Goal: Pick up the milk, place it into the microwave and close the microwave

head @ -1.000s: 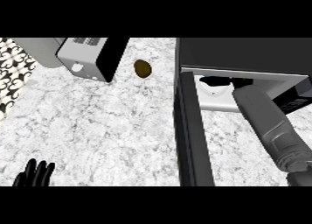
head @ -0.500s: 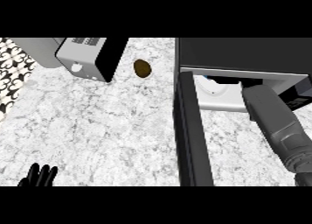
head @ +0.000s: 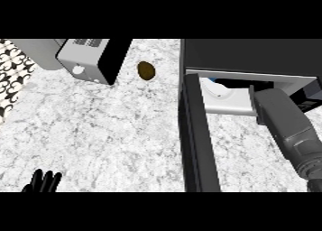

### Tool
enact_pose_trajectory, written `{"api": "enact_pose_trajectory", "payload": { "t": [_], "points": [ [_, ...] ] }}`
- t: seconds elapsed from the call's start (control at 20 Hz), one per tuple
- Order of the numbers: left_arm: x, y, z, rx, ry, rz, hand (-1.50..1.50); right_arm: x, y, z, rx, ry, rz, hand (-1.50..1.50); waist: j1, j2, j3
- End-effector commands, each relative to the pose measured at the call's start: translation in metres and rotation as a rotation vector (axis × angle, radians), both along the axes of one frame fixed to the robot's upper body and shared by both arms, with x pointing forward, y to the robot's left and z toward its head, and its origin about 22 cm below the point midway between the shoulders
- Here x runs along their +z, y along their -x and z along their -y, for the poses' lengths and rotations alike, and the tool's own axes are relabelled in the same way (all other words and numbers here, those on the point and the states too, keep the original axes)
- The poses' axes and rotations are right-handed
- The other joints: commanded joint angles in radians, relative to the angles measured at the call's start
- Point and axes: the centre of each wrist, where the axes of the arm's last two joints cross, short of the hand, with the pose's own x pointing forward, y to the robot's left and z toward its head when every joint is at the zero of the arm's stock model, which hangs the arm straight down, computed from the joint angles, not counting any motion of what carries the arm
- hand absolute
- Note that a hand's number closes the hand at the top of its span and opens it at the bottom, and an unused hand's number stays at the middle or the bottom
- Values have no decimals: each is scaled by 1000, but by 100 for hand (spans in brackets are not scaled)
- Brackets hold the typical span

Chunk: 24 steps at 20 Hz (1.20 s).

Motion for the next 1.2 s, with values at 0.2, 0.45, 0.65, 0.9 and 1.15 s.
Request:
{"api": "enact_pose_trajectory", "payload": {
  "t": [0.2,0.45,0.65,0.9,1.15],
  "points": [
    [-7,1,8,-4,3,-15,-150,2,9,45,43,-154,3,-150,-42,-18,2],
    [-4,0,9,-17,39,-14,-150,-36,32,44,104,-191,-41,-150,-60,-24,1],
    [2,9,11,-30,34,-18,-150,-41,40,57,194,-262,-89,-150,-61,-27,2],
    [-1,6,17,-5,45,6,-150,-69,60,51,154,-291,-162,-150,-79,-32,1],
    [5,6,8,-15,41,-6,-150,-91,77,41,216,-326,-212,-150,-78,-31,0]
  ]
}}
